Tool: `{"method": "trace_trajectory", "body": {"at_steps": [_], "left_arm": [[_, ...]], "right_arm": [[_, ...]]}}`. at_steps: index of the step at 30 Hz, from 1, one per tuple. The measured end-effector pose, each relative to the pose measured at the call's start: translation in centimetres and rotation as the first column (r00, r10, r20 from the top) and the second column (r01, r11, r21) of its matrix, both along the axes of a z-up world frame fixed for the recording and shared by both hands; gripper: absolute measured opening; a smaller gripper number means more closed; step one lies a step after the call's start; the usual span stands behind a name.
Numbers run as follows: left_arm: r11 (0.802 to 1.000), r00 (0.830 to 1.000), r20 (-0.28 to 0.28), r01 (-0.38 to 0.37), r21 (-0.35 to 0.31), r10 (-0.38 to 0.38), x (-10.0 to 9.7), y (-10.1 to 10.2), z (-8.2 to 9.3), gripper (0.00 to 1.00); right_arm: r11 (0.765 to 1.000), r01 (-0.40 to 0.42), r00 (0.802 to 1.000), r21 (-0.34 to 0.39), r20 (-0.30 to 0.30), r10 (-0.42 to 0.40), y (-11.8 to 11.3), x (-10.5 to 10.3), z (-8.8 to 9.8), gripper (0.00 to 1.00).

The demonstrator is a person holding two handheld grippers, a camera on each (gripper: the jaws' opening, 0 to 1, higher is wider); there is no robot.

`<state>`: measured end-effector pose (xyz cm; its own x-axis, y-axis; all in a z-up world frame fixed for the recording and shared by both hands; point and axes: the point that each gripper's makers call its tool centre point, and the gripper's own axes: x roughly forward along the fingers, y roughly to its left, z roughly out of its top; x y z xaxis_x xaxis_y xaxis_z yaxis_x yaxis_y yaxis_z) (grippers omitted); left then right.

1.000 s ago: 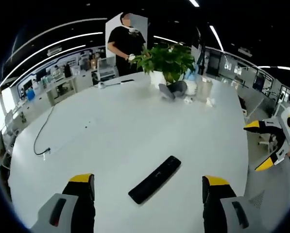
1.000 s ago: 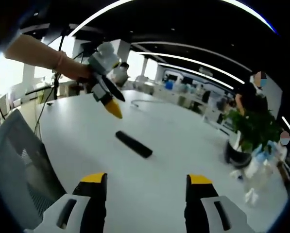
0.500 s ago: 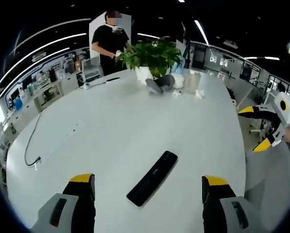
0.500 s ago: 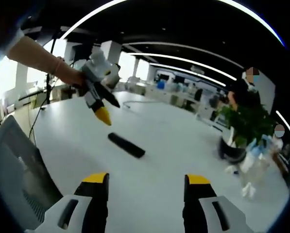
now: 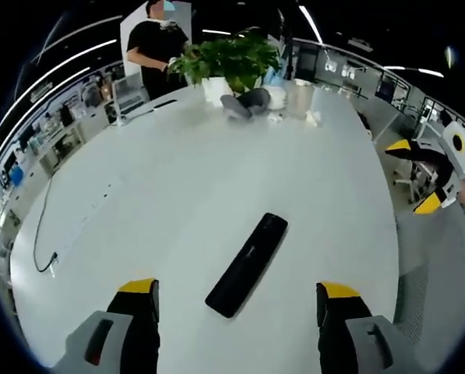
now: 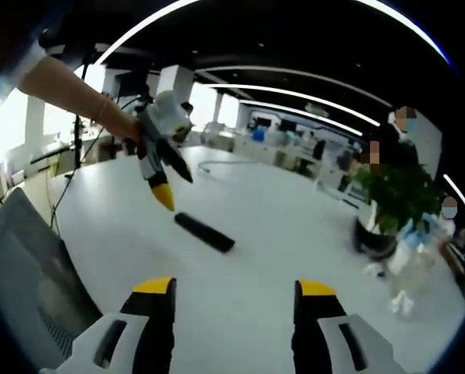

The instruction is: Press the specified remote control buttons in sequence, fully releasing each button before pressing the next.

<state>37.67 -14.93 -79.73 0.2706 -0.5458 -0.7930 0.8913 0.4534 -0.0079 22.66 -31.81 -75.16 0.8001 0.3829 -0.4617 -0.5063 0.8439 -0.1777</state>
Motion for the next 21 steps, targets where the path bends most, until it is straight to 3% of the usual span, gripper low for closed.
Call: {"method": "trace_trajectory", "body": {"at_steps": [11,21], "left_arm": [[0.997,0.998,-0.005,0.066,0.028,-0.066,0.2,-0.6,-0.6,0.84],[0.985,0.988,-0.043,0.152,0.085,-0.148,0.1,-1.2,-1.6,0.79]], "right_arm": [[1.000,-0.001,1.000,-0.008,-0.016,0.000,0.0,0.0,-0.3,0.59],[1.000,-0.007,1.000,-0.013,-0.027,0.007,0.1,0.0,-0.6,0.59]]}}
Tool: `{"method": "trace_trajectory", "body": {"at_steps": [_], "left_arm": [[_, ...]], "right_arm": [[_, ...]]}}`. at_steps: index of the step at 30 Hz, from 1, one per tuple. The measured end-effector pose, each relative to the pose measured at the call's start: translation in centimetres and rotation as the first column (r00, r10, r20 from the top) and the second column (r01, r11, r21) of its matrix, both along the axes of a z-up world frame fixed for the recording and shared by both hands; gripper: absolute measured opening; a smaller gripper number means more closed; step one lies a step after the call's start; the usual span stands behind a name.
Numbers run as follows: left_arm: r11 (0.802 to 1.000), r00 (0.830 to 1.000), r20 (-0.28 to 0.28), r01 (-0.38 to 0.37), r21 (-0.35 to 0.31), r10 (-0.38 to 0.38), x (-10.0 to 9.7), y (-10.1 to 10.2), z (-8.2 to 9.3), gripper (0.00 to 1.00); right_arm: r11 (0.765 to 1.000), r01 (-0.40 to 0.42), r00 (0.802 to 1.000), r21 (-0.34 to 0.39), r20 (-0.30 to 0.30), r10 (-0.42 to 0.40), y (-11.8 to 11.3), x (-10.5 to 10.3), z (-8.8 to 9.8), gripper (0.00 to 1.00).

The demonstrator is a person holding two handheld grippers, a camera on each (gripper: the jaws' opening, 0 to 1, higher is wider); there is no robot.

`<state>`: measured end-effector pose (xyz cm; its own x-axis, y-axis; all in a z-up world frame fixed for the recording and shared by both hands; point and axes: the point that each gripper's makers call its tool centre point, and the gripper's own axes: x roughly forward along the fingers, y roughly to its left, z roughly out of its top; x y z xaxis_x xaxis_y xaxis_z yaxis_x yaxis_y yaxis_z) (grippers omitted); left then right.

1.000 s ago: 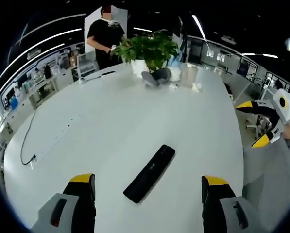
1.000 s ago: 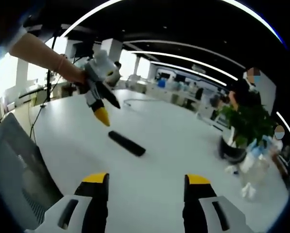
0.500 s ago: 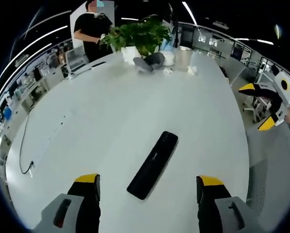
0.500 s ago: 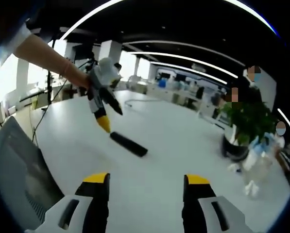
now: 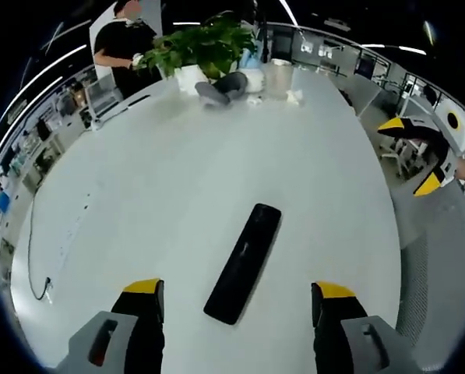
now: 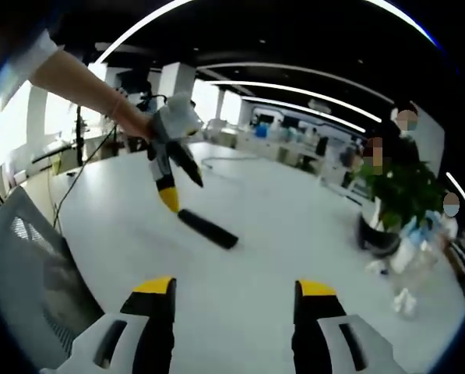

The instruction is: Press the specified remote control buttons in sequence, fully releasing each button before pressing the next.

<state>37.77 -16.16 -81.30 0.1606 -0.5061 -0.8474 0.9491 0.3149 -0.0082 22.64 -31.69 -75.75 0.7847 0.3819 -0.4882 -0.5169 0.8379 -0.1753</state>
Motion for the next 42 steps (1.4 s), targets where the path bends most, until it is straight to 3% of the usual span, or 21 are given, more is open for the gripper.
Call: {"method": "trace_trajectory", "body": {"at_steps": [7,16,22,42], "left_arm": [[0.999,0.997,-0.065,0.042,0.027,-0.040,-1.0,-0.7,-1.0,0.74],[0.992,0.991,-0.101,0.102,0.080,-0.093,-1.4,-0.8,-2.2,0.69],[0.986,0.988,-0.113,0.119,0.120,-0.106,-1.4,-0.2,-3.1,0.68],[0.974,0.983,-0.109,0.162,0.160,-0.145,-1.5,-1.0,-4.9,0.55]], "right_arm": [[1.000,-0.002,1.000,-0.007,-0.006,0.001,0.0,0.0,-0.2,0.58],[1.000,-0.002,1.000,-0.021,-0.018,0.002,-0.1,0.0,-0.5,0.56],[1.000,-0.002,1.000,-0.020,-0.020,0.002,-0.1,0.0,-0.5,0.56],[1.000,0.000,1.000,-0.028,-0.031,-0.001,-0.3,-0.1,-0.8,0.53]]}}
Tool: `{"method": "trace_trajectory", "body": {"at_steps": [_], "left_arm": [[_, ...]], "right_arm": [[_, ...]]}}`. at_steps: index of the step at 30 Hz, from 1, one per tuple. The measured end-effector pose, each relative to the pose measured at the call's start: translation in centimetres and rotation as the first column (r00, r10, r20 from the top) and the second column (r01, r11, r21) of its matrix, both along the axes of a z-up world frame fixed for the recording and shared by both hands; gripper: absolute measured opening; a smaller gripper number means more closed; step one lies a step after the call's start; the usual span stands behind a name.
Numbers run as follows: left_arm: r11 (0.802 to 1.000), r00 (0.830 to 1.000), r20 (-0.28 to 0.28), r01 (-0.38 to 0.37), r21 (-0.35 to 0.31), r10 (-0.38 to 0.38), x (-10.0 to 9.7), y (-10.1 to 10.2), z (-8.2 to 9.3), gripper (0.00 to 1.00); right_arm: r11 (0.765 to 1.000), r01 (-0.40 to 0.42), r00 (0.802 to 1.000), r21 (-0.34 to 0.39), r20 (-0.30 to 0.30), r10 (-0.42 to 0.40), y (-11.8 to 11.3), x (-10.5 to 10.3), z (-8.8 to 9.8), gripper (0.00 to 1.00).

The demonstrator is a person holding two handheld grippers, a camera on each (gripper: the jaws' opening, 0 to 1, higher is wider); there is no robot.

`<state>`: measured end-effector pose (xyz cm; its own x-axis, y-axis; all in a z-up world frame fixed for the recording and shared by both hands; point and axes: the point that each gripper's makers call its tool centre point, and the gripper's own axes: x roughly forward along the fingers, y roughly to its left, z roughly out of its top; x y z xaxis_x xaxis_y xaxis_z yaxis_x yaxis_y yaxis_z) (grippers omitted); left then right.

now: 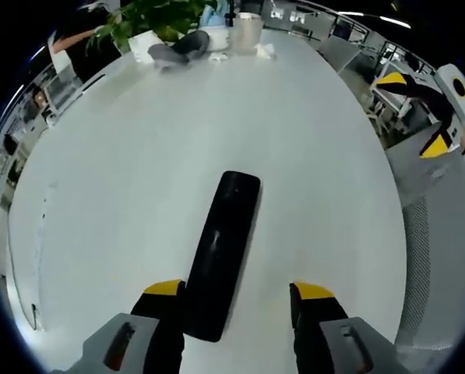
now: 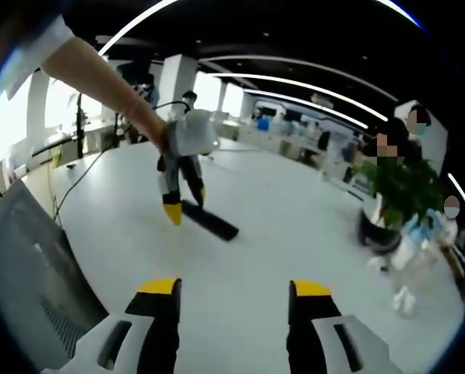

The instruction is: Press the specified remote control buttons in sequence, fully releasing each button before pressing the next.

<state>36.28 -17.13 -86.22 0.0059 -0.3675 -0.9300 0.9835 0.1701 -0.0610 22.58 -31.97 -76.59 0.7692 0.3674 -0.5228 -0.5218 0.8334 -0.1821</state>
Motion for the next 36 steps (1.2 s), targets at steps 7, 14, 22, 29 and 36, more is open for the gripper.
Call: {"method": "trace_trajectory", "body": {"at_steps": [7,14,22,29,36], "left_arm": [[0.999,0.999,0.048,0.016,0.040,-0.018,0.9,0.8,-0.4,0.45],[0.999,0.998,0.060,0.017,0.049,-0.020,1.2,1.0,-0.4,0.40],[0.999,0.998,0.062,-0.007,0.051,0.004,2.0,1.1,-0.4,0.26],[0.999,0.998,0.069,-0.005,0.041,0.003,1.7,1.1,-0.4,0.26],[0.999,0.997,0.069,0.022,0.036,-0.024,1.6,1.2,-0.4,0.25]], "right_arm": [[1.000,0.000,1.000,-0.011,-0.004,0.000,-0.1,0.0,-0.1,0.52],[1.000,-0.001,1.000,-0.017,-0.008,0.001,-0.1,0.0,-0.2,0.51],[1.000,-0.002,1.000,-0.023,-0.014,0.002,-0.2,-0.1,-0.3,0.49],[1.000,-0.006,1.000,-0.025,-0.017,0.005,-0.1,-0.1,-0.4,0.48],[1.000,-0.016,0.998,-0.012,-0.056,0.015,0.0,-0.3,-0.9,0.42]]}}
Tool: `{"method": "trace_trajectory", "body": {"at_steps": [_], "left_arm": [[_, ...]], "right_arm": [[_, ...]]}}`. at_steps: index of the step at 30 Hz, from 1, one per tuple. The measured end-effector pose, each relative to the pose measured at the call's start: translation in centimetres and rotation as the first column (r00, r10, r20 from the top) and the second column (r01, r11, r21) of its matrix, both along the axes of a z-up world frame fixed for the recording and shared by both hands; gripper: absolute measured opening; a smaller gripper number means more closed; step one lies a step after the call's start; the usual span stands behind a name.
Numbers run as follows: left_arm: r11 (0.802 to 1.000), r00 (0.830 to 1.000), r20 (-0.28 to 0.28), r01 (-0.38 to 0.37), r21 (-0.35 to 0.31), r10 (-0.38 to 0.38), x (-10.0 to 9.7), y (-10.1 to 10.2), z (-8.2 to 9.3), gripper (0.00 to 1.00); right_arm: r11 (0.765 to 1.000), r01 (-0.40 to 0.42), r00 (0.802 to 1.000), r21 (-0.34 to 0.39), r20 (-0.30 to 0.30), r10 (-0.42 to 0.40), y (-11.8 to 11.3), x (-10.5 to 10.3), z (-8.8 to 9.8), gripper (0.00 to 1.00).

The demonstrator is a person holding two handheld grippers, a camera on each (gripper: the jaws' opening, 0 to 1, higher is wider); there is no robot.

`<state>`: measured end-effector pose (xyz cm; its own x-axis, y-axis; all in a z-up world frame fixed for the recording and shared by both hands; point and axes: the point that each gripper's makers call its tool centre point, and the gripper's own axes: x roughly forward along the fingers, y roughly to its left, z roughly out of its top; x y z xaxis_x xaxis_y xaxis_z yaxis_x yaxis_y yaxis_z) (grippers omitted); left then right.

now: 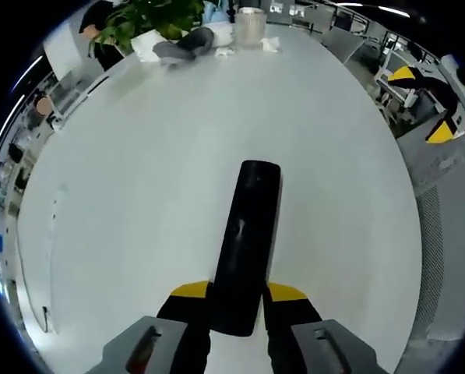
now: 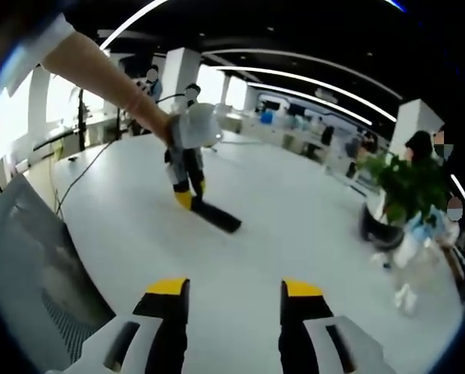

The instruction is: Press the specified remote control buttons in sequence, fully releasing each button before pressing the next.

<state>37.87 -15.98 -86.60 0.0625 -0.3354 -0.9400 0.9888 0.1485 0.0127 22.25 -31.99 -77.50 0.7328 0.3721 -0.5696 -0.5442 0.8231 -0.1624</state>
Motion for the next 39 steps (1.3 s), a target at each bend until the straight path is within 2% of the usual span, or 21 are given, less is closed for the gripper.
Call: {"method": "trace_trajectory", "body": {"at_steps": [13,24,28,34,39], "left_arm": [[1.000,1.000,-0.002,0.025,0.005,-0.025,-0.40,0.04,0.01,0.24],[0.999,1.000,0.001,0.004,-0.033,-0.003,-0.52,0.10,0.07,0.24],[0.999,1.000,0.006,0.030,-0.042,-0.030,-0.61,0.02,0.10,0.24],[0.997,0.999,0.014,0.030,-0.069,-0.029,-0.60,0.12,0.15,0.24],[0.998,0.999,0.023,0.040,-0.051,-0.039,-0.79,-0.09,0.13,0.24]], "right_arm": [[1.000,-0.014,1.000,-0.017,-0.005,0.013,0.16,-0.17,-0.21,0.39],[0.999,-0.032,0.999,-0.005,-0.002,0.032,0.51,-0.24,-0.05,0.37],[0.999,-0.042,0.999,-0.024,-0.017,0.042,0.57,-0.36,-0.44,0.36],[0.998,-0.034,0.999,-0.049,-0.034,0.033,0.22,-0.41,-0.87,0.36],[0.998,-0.043,0.998,-0.044,-0.045,0.041,0.35,-0.49,-1.03,0.36]]}}
